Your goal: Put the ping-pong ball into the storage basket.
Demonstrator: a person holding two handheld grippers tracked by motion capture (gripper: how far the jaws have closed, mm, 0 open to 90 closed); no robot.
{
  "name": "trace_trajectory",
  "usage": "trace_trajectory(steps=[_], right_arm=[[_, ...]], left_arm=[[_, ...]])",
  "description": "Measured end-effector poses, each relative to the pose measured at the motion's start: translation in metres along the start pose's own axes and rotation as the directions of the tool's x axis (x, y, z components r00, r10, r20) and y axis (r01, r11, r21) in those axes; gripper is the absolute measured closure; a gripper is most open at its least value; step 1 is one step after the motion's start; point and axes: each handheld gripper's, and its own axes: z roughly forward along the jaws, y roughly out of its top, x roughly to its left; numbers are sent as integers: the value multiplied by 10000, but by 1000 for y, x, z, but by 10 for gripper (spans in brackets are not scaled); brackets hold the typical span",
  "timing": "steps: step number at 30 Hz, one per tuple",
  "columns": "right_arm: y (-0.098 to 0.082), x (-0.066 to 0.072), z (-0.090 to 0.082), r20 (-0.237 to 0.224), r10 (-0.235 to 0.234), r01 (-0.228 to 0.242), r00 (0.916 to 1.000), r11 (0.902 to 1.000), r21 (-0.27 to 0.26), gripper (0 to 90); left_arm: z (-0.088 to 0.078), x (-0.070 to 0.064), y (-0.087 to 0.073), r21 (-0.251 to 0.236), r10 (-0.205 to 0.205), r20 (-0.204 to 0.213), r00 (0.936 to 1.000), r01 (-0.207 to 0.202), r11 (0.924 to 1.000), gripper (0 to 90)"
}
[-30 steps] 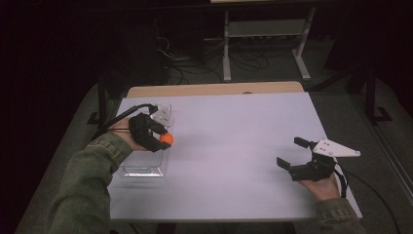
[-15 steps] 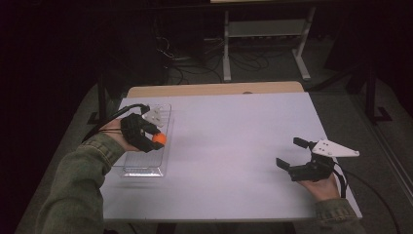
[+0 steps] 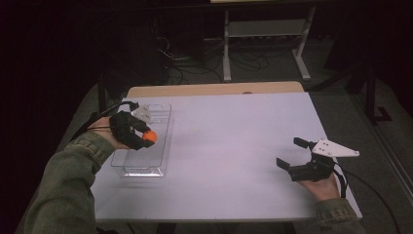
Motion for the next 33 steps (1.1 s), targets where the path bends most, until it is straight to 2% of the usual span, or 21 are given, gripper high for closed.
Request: trace_trajectory(steps=[4,12,33], right_arm=[[0,0,0,-5,-9,9,10000,10000,7,0],[0,0,0,31,-30,30,10000,10000,-1,0],[0,0,-1,44,-74,74,10000,10000,30,0]], left_arm=[[-4,3,-4,-117,-78,41,10000,79,9999,512],[-7,4,-4,156,164,30,9999,-165,9997,511],[15,2,-2,759,613,290,9977,-633,9951,512]])
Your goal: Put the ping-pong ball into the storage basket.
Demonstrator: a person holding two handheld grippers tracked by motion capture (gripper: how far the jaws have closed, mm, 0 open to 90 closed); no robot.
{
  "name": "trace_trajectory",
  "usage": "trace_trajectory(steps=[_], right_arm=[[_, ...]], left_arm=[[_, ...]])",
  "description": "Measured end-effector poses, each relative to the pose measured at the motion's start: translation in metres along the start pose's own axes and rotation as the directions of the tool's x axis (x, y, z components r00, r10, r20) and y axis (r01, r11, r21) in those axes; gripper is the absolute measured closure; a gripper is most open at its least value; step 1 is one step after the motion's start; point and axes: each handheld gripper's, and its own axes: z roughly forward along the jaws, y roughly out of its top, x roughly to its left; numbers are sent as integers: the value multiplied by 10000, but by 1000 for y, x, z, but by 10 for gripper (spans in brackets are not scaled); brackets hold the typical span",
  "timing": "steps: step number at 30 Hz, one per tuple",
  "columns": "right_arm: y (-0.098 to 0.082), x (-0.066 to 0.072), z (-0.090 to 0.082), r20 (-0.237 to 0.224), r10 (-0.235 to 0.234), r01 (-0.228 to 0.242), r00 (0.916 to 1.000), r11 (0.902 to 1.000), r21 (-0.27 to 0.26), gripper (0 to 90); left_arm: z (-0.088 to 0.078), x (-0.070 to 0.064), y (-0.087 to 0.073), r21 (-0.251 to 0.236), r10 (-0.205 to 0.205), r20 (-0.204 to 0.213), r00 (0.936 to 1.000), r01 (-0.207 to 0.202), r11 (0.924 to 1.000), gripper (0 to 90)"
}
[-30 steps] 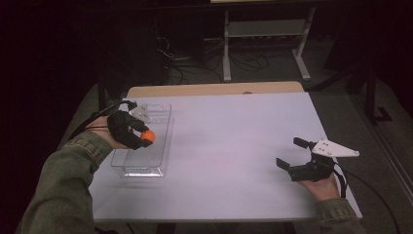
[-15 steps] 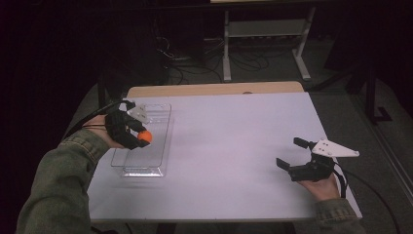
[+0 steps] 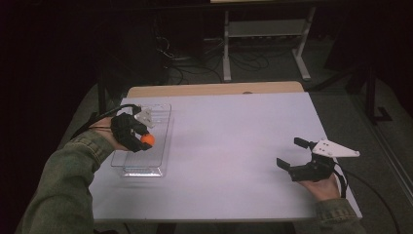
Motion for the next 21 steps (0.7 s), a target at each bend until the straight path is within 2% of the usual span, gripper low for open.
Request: trace_trajectory(steps=[11,21], right_arm=[[0,1,1,8,-34,34,10000,10000,22,0],[0,1,0,29,-18,18,10000,10000,20,0]], left_arm=[[13,-3,-2,227,45,124,9999,-48,9997,511],[23,-6,-4,215,8,234,9997,-13,9998,511]])
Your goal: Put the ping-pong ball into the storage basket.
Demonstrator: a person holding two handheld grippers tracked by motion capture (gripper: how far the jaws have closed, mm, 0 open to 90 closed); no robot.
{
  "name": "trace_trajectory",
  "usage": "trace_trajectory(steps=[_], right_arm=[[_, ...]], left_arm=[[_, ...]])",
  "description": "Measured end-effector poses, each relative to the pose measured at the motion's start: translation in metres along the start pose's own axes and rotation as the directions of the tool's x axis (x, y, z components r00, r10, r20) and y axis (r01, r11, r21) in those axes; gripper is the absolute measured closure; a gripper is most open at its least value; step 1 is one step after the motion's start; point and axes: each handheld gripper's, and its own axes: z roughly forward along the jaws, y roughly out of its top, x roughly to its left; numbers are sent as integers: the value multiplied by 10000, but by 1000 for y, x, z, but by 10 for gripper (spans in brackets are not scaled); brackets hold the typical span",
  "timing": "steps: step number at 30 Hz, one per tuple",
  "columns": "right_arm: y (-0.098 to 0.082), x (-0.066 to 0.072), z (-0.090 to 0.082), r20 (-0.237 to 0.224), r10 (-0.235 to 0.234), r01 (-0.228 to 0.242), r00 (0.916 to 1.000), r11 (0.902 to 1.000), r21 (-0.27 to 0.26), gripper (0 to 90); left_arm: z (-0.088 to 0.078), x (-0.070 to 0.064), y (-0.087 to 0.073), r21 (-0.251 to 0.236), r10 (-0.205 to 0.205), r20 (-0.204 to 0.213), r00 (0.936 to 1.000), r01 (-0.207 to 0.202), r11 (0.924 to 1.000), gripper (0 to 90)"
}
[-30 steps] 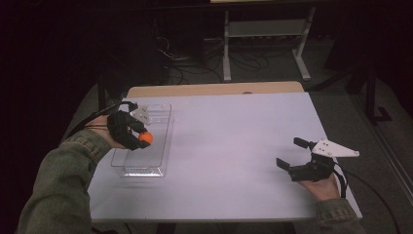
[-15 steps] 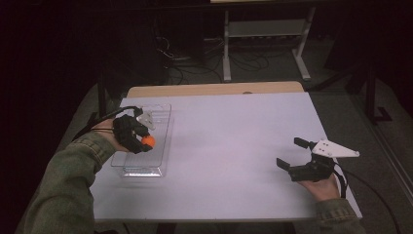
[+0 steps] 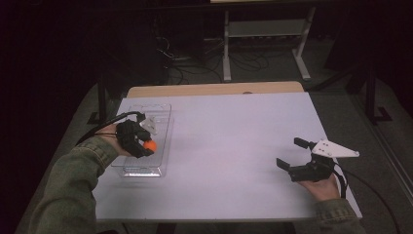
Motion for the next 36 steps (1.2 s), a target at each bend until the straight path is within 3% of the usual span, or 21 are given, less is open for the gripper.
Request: trace_trajectory(steps=[13,36], right_arm=[[0,0,0,-14,-3,3,10000,10000,-2,0],[-1,0,2,-38,2,-1,10000,10000,82,0]], left_arm=[[9,-1,-6,-132,-270,76,9996,271,9995,511],[33,-3,-12,-103,-304,260,9992,307,9995,511]])
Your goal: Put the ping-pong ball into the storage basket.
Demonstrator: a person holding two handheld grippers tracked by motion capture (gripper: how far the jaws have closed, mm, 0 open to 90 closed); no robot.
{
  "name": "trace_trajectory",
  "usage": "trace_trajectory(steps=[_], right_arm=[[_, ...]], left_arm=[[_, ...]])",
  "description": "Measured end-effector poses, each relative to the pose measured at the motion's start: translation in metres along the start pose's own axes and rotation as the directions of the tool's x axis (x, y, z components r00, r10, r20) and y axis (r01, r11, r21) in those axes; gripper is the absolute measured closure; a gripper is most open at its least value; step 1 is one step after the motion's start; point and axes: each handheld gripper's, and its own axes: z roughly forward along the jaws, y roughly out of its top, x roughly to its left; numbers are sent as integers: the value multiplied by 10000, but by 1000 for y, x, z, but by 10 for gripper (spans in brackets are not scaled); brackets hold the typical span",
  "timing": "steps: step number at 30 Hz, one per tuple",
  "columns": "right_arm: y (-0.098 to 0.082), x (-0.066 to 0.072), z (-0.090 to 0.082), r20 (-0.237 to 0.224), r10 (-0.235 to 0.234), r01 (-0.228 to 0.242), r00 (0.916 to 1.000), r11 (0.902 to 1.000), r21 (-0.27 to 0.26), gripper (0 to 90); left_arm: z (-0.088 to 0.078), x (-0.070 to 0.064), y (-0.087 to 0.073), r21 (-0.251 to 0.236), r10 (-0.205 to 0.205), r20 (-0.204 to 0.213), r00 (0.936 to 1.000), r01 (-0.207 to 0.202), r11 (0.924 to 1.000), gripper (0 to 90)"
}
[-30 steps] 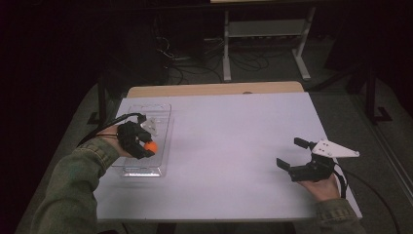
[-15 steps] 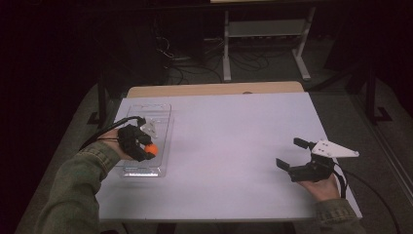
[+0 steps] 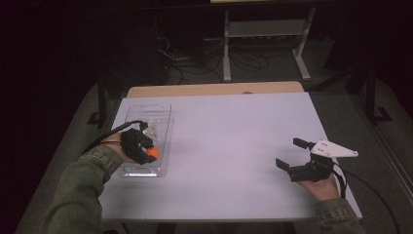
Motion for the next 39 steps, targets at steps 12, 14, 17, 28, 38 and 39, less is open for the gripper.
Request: trace_trajectory(steps=[12,14,17,28,38,39], right_arm=[[0,0,0,-23,-23,23,10000,10000,26,0],[0,0,0,-28,-25,25,10000,10000,27,0],[0,0,0,-23,-20,20,10000,10000,34,0],[0,0,0,-35,-37,37,10000,10000,64,0],[0,0,1,-40,-64,64,10000,9999,121,0],[0,0,1,-36,-69,70,10000,9999,121,0]], left_arm=[[11,0,1,86,45,50,10000,-46,10000,511],[12,0,1,75,10,32,10000,-10,10000,511],[15,1,0,88,-34,98,9999,33,10000,511],[25,3,3,261,-16,182,9998,11,9997,511],[30,4,2,320,-109,354,9993,98,9994,511],[31,4,1,321,-116,353,9993,105,9994,510]])
